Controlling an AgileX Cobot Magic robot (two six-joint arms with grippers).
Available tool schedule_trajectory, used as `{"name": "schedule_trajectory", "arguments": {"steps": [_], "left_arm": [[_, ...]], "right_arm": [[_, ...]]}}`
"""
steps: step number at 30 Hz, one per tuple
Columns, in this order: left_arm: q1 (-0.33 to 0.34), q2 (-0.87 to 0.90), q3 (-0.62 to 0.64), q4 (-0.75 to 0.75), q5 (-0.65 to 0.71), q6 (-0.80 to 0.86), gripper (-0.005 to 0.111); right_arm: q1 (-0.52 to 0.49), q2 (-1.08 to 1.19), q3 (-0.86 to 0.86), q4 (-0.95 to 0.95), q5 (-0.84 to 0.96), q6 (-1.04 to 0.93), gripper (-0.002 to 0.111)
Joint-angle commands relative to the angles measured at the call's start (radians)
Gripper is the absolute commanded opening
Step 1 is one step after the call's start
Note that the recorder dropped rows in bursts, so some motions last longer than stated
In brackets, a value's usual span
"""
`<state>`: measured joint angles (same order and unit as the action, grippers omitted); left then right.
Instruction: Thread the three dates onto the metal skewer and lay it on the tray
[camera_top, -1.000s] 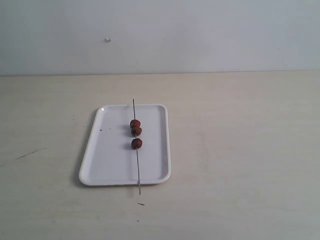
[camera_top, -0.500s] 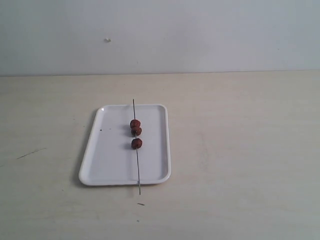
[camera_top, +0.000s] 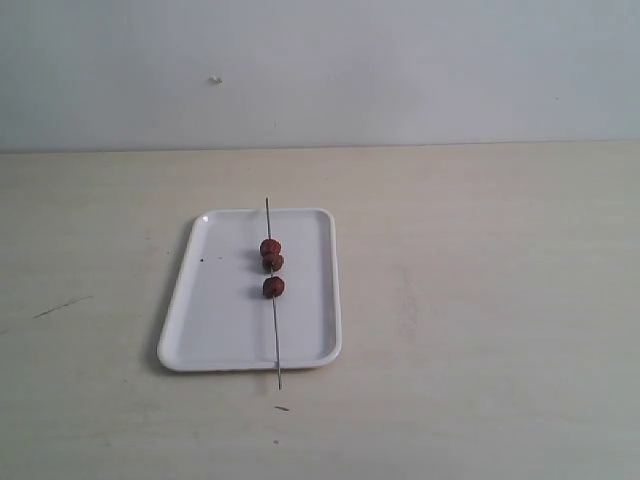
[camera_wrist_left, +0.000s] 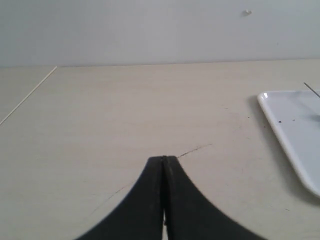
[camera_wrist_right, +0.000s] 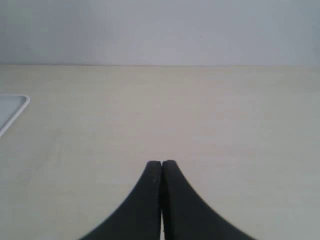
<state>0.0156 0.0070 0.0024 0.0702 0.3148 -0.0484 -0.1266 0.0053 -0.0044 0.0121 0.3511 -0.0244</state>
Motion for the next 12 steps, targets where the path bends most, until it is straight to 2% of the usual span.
{"name": "schedule_trajectory", "arguments": {"steps": [1, 12], "left_arm": [[0.003, -0.007, -0.002, 0.006, -0.002, -0.006, 0.0], [0.003, -0.007, -0.002, 0.006, -0.002, -0.006, 0.0]], "right_arm": [[-0.007, -0.005, 0.004, -0.002, -0.01, 0.0, 0.0], [-0.007, -0.005, 0.004, -0.002, -0.011, 0.0, 0.0]]}}
